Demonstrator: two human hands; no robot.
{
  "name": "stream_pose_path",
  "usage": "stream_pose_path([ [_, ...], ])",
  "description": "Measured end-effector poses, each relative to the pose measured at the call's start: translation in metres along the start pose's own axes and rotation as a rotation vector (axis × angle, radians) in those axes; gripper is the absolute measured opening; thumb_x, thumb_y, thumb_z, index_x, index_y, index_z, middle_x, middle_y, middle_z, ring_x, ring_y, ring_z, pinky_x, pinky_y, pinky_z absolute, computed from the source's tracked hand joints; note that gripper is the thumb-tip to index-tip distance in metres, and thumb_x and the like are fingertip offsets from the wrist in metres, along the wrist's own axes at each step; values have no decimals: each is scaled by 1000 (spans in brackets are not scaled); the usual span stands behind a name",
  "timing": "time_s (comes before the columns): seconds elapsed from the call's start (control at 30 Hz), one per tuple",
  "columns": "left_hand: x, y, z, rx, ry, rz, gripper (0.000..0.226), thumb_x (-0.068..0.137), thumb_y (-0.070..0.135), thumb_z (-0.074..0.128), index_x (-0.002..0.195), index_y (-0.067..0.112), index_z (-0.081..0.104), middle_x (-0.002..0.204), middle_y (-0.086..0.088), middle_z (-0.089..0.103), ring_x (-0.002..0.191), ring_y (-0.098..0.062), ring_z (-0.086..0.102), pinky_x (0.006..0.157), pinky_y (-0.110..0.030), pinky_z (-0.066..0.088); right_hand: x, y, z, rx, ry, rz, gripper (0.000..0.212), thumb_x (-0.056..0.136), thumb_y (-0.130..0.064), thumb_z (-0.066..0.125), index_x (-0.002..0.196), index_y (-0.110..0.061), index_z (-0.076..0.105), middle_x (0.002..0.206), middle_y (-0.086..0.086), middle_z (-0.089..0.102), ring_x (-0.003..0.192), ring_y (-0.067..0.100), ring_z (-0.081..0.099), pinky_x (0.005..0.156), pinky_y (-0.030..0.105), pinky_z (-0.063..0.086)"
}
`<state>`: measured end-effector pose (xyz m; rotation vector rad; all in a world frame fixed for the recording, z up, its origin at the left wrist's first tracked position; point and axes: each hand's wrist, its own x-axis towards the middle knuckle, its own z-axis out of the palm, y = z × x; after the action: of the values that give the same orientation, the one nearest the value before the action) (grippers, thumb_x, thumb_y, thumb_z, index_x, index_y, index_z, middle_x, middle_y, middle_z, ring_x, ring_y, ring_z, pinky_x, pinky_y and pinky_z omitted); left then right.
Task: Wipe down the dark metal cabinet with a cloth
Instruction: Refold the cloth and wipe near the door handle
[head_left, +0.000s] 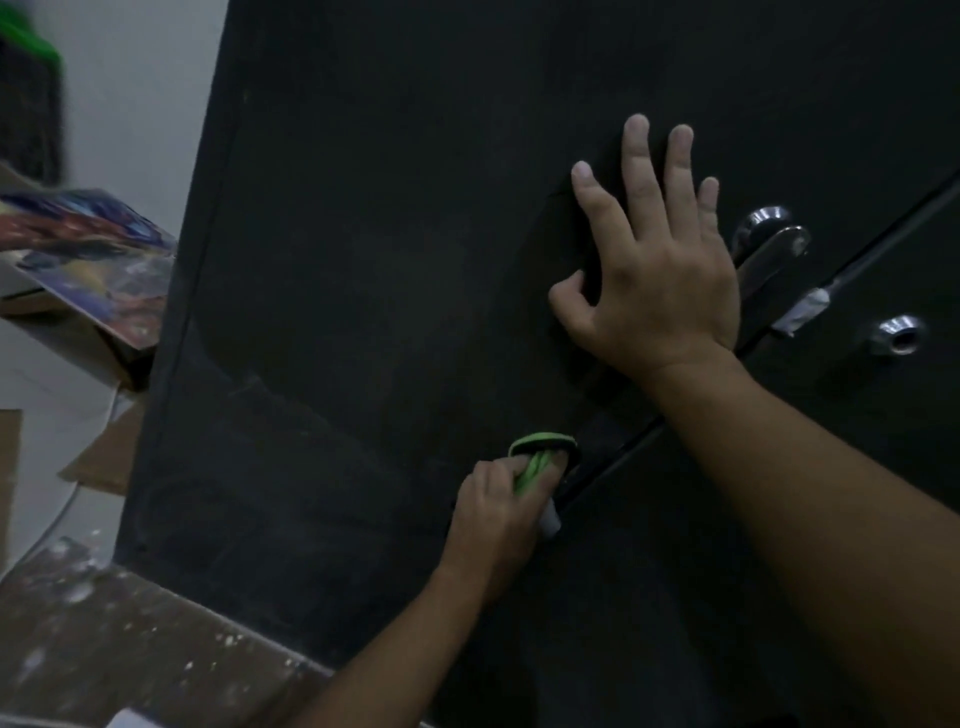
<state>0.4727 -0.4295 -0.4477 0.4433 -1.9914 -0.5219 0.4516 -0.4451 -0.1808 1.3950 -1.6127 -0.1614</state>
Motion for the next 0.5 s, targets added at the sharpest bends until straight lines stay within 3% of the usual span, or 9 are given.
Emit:
stream_pose_path([
  [0.13,-2,-11,2,-1,44,28,77,75,28,79,142,31,42,116,-10,49,89,-25,57,67,-38,53,-16,4,-6,101,2,-81,54,84,-33,49,138,-28,55,163,9,25,153,37,12,121,62,7],
  [0.23,5,-20,-6,10,101,59,64,87,28,66,145,33,40,119,-7,46,95,-24,52,73,-39,51,-61,8,0,123,36,-5,67,80,-32,55,146,-30,46,163,18,21,153,36,8,116,67,-5],
  [0.37,23,-4,-15,-41,139,-13,54,91,26,54,144,30,42,118,-9,48,95,-25,50,76,-42,52,-131,23,20,341,58,132,72,79,-22,61,147,-38,42,159,11,14,152,31,5,116,70,5],
  [0.5,38,19,-14,-80,190,-33,51,94,22,55,143,30,44,119,-5,44,93,-27,52,76,-47,50,-180,29,36,436,-1,385,73,82,-24,57,151,-29,36,160,8,16,153,29,5,118,67,8],
])
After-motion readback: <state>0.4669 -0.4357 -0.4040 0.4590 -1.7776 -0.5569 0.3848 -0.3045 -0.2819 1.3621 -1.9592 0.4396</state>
